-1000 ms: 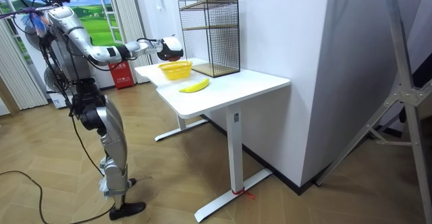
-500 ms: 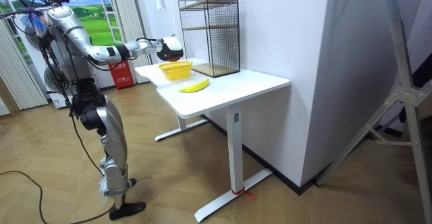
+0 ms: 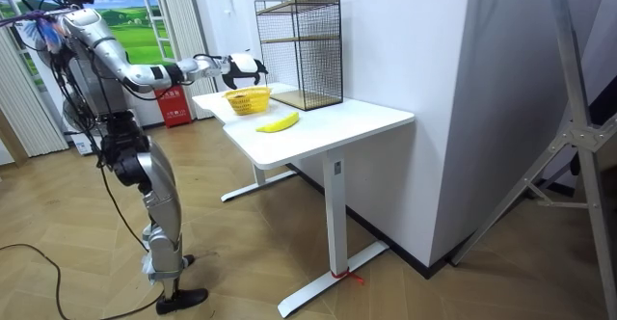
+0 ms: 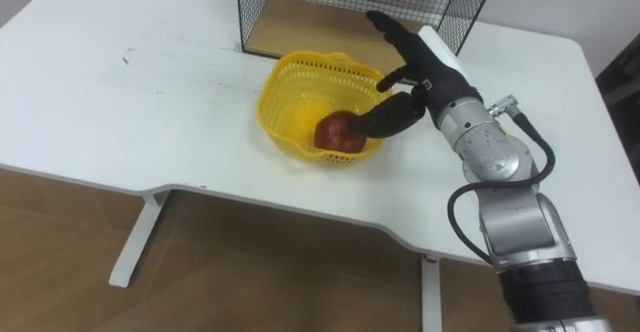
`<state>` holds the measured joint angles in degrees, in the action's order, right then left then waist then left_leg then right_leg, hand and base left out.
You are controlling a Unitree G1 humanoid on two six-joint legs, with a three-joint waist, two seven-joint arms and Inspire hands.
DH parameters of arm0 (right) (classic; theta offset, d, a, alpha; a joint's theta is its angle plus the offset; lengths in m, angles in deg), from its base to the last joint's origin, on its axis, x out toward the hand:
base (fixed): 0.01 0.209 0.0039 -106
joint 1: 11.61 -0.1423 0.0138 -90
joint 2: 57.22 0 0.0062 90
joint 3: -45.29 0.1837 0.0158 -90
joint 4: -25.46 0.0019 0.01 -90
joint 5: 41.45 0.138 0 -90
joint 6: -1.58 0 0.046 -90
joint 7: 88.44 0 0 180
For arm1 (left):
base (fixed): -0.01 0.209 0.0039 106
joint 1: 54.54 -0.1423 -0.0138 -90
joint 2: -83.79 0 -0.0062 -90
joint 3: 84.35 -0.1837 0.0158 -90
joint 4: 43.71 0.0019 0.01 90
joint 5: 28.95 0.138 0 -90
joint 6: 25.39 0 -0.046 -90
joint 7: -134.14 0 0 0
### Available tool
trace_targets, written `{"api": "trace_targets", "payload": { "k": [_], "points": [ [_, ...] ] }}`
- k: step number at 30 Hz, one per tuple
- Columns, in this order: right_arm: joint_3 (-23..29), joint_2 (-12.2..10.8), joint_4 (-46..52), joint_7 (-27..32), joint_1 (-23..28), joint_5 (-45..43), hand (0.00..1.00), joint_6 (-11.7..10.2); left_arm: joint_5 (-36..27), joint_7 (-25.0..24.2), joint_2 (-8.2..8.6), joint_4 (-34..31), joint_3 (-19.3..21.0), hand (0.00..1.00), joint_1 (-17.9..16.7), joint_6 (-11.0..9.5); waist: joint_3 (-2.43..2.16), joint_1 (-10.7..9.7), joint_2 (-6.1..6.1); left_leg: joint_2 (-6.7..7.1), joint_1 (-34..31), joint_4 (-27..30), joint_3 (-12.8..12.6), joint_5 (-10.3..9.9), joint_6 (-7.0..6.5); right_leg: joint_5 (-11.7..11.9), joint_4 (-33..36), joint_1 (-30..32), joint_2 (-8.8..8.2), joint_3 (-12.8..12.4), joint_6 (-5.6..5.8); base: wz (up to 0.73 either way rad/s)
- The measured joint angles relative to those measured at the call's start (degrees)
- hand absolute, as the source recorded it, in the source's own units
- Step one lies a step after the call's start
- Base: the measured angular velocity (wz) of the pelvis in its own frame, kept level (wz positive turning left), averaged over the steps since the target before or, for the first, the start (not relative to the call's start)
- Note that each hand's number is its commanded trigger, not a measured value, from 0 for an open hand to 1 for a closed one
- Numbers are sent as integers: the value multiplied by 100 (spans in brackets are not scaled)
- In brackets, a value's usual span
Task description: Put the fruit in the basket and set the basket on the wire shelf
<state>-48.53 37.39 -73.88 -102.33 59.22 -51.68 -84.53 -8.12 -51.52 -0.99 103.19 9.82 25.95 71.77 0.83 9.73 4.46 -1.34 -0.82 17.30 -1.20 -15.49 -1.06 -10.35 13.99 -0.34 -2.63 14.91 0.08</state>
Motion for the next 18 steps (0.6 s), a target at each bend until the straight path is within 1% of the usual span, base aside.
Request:
{"api": "trace_targets", "payload": {
  "k": [7,10,14,18],
  "points": [
    [3,0,-2,3,1,20,0,0,3,29,0,-6,5,0,-2,43,0,-23,-23,6,-63,28,14,0,0,0,11,48,-2,21,0,2],
    [3,0,-2,8,0,14,0,0,5,50,0,-6,14,0,1,44,-11,-19,-46,10,-59,49,18,0,0,0,10,50,-4,20,0,0],
    [3,0,-2,8,1,20,0,0,3,52,0,-5,13,0,0,46,-42,-24,-98,8,-50,45,17,8,-11,0,11,50,-23,17,0,0],
    [2,0,-4,46,0,135,0,0,-2,178,1,7,2,0,-3,46,-47,-25,-94,5,-33,31,2,13,-15,-1,19,42,-29,-3,1,0]
  ]
}}
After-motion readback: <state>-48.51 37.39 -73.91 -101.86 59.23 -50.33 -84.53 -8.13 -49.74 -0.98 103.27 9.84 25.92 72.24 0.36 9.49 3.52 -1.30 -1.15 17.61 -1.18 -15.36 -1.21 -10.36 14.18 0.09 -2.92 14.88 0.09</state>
